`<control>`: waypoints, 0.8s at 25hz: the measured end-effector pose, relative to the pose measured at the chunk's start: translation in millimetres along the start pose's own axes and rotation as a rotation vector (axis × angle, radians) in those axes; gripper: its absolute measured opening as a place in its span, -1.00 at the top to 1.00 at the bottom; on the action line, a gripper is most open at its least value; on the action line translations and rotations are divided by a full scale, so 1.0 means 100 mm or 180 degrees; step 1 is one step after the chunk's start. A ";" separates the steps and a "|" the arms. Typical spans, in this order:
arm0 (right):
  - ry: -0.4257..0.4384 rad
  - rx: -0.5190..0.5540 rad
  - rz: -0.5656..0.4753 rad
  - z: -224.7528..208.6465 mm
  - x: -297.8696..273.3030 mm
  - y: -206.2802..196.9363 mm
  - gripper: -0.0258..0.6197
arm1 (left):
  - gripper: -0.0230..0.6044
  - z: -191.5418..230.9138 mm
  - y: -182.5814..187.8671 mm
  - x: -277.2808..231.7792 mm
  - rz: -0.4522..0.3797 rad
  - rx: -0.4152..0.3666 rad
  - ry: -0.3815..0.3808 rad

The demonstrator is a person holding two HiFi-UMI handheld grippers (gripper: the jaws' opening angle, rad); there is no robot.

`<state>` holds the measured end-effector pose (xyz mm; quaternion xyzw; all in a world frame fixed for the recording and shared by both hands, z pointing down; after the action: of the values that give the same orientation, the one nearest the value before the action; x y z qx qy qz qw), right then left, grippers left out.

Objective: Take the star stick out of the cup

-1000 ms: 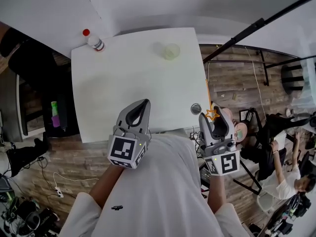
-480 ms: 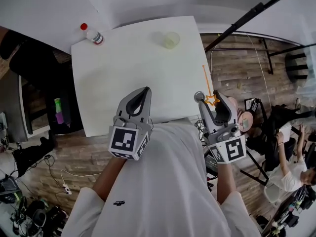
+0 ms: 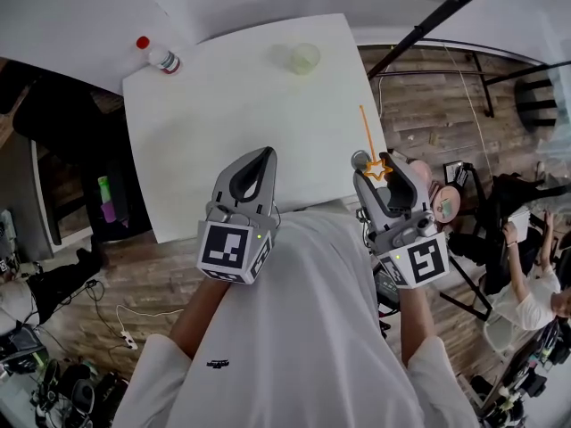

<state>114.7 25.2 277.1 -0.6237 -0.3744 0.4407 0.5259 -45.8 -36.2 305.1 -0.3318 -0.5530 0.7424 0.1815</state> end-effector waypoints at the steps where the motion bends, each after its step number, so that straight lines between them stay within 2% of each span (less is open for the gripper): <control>1: 0.0005 0.0007 0.0005 0.01 0.00 0.00 0.33 | 0.92 -0.01 0.00 0.01 -0.0001 0.0003 -0.0002; 20: -0.0051 -0.0004 -0.0014 0.12 0.00 0.01 0.33 | 0.92 -0.02 -0.04 0.08 0.0015 0.0017 -0.0077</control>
<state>103.4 29.1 275.9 -0.6197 -0.3803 0.4443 0.5235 -50.1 -28.2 305.8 -0.3237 -0.5524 0.7482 0.1739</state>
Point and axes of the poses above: the fingertips, and each gripper's own axes: x backward along the fingers, z to its left, y out of its top, the point moved 2 cm from there along x, backward along the fingers, and after that the axes turned 2 degrees about -y, right-handed, at the moved point
